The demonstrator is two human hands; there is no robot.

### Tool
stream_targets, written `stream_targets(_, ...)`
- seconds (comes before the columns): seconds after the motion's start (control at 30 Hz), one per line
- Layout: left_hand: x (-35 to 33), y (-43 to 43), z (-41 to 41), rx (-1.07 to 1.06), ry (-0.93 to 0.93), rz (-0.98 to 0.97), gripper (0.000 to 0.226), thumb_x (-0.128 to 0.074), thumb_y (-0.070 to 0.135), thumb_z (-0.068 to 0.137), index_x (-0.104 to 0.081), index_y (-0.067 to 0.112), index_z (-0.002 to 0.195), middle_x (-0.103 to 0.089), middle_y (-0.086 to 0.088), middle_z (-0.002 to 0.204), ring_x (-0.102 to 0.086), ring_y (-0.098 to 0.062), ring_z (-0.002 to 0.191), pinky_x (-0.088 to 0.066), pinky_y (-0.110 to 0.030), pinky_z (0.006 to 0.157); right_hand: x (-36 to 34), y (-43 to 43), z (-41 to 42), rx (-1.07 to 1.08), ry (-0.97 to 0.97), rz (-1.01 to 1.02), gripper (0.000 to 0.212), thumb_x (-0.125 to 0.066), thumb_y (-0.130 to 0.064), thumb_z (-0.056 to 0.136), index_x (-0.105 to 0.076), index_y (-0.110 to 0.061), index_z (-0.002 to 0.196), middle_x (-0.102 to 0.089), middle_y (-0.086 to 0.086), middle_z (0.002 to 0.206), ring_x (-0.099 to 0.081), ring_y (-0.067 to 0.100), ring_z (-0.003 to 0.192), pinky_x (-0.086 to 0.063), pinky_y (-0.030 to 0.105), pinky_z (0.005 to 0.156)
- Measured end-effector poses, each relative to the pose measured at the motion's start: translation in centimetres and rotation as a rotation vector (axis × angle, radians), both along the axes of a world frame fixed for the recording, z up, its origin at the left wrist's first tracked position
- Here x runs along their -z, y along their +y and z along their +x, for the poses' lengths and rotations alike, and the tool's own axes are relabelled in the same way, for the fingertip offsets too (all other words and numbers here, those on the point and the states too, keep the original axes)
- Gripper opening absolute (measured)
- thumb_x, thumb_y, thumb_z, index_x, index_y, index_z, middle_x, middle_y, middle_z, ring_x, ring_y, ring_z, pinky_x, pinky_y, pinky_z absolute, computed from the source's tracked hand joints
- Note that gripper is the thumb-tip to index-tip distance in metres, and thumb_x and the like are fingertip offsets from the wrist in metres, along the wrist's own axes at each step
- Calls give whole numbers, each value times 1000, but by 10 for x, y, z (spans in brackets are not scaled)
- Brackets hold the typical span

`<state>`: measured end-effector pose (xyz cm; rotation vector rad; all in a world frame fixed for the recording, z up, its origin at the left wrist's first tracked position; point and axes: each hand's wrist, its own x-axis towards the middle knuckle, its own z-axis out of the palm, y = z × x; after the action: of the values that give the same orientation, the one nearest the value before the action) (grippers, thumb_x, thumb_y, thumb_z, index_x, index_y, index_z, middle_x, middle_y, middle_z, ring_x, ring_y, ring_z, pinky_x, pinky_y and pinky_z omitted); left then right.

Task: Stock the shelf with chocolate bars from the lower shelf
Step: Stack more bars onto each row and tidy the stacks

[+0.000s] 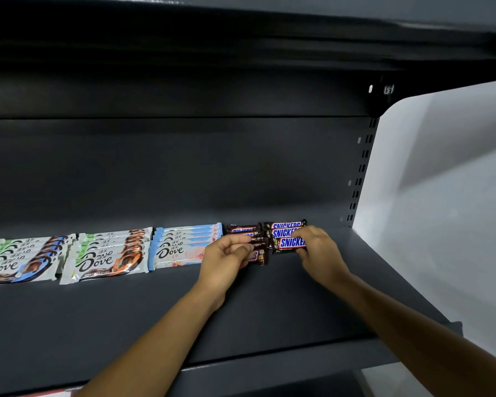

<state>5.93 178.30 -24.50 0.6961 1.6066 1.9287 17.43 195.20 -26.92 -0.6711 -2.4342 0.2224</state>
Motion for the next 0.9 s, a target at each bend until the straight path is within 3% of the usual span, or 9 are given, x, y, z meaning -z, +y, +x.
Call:
stream_targets(0.43, 9, 0, -12, -24, 142, -45, 24, -54, -5, 88, -66, 15, 82, -66, -2, 72, -61, -8, 65, -49, -19, 69, 8, 19, -23, 54, -7, -18, 32, -60, -4, 81, -59, -11, 112, -57, 6, 113, -48, 21, 103, -42, 34, 87)
stream_targets(0.53, 14, 1, -16, -120, 405, -119, 26, -57, -1, 87, -67, 22, 80, -67, 5, 73, -60, -2, 67, -47, -14, 73, 9, 21, -22, 40, 21, -19, 34, -61, 0, 77, -60, -9, 110, -58, 8, 111, -48, 21, 102, -39, 27, 85)
stream_targets(0.63, 17, -1, -16, -168, 640, -203, 22, -58, 2, 86, -67, 21, 83, -66, 12, 75, -58, 6, 67, -40, -1, 67, 10, 21, -21, 28, 18, -22, 38, -61, 0, 75, -60, -8, 111, -57, 8, 112, -46, 20, 103, -35, 23, 83)
stream_targets(0.77, 22, -2, -17, -171, 801, -244, 16, -61, 4, 84, -69, 18, 85, -68, 7, 82, -60, -2, 71, -42, -6, 69, 12, 19, -22, 48, 13, 36, 36, -67, -17, 78, -61, -10, 114, -58, 7, 114, -48, 23, 106, -41, 34, 87)
stream_targets(0.9, 24, -3, -16, -149, 898, -255, 18, -61, 1, 81, -68, 17, 82, -67, 5, 83, -59, -9, 73, -40, -6, 69, 13, 20, -23, 50, -2, 70, 36, -67, -20, 82, -62, -9, 116, -60, 8, 116, -49, 23, 107, -41, 35, 90)
